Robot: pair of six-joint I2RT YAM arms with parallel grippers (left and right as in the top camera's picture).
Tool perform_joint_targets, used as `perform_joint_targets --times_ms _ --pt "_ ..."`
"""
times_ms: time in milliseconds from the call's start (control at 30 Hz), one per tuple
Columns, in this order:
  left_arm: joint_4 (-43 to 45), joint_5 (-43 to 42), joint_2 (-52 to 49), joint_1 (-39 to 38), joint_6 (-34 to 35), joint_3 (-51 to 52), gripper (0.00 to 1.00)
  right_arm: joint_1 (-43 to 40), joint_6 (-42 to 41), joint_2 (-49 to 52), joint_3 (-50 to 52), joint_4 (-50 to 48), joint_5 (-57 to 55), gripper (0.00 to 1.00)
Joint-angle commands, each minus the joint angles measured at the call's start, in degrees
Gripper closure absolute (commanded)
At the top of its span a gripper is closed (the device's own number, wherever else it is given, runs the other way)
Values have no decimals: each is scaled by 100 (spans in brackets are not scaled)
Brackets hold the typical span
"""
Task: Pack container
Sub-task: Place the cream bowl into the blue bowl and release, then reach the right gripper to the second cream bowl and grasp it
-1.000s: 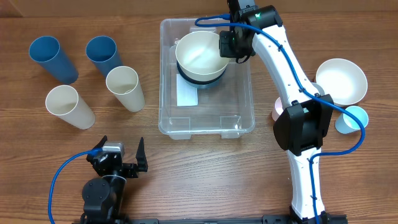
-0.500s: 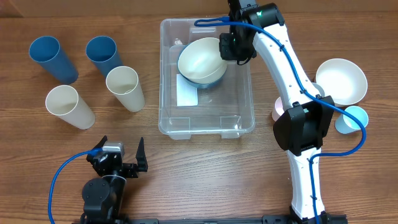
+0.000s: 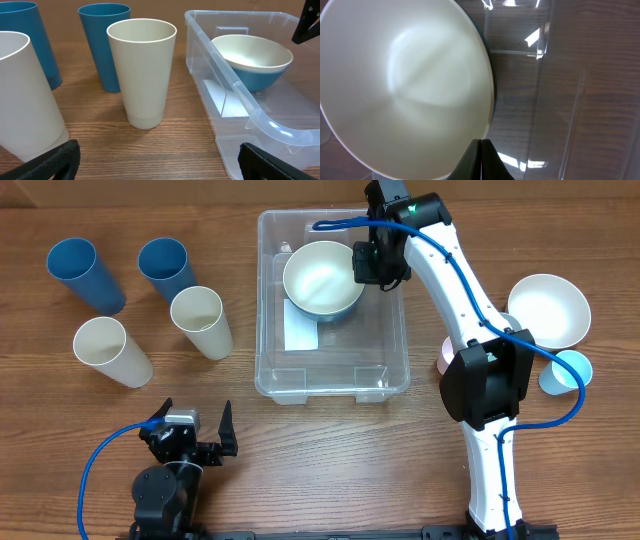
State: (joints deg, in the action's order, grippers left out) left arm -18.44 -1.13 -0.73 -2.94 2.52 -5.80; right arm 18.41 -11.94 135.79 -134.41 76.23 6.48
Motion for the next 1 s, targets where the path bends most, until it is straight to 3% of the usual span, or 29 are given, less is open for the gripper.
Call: perform_joint_targets --times_ms 0,233,367,467,533,633,767,967 --pt "22 -81 48 35 -109 26 0 -9 4 -216 -146 -2 -42 96" --pt "22 -81 48 35 -109 26 0 -382 -22 -249 -2094 1423 -44 95" --pt "22 -81 48 35 -109 26 0 -1425 -334 -249 -2623 2083 -63 75" --pt "22 -81 48 35 -109 26 0 -2310 -525 -249 -2605 2081 -72 58" --pt "22 -83 48 35 -109 26 0 -2929 -538 -249 -2605 2083 -264 53" --pt "22 -81 48 35 -109 26 0 -3866 -581 -247 -2549 2083 -433 52" --pt "22 -81 48 35 -109 26 0 -5014 -516 -247 -1609 1965 -555 52" --pt "22 -81 48 35 -109 26 0 -5490 170 -247 -76 1204 -229 51"
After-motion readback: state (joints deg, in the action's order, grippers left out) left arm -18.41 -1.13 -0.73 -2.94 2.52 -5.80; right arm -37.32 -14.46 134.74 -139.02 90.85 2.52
